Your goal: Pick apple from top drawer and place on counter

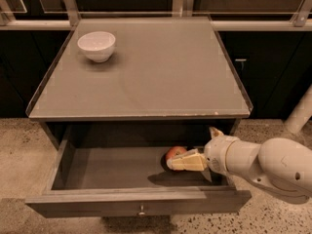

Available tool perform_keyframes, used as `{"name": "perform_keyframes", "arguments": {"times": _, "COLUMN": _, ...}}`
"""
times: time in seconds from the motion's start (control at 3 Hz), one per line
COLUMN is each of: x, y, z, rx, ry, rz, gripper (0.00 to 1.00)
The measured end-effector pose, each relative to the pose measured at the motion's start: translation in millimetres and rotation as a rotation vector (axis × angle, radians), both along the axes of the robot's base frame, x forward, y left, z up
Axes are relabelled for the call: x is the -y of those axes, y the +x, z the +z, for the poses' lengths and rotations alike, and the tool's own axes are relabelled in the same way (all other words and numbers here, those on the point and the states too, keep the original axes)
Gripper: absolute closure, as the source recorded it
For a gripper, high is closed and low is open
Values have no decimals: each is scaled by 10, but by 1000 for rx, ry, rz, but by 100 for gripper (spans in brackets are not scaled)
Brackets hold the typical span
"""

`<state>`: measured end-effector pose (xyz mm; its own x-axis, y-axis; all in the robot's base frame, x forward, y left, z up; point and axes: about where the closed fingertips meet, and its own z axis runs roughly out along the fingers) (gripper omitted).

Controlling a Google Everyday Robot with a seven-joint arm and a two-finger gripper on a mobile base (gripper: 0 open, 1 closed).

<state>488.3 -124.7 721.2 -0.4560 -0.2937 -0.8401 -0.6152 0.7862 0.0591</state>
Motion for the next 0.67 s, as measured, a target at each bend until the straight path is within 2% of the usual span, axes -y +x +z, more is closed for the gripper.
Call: {"name": "perform_keyframes", "arguments": {"times": 0.67, "x": -249, "y": 39, "z": -412, "rx": -58, "ry": -59, "rz": 50, "gripper": 0}}
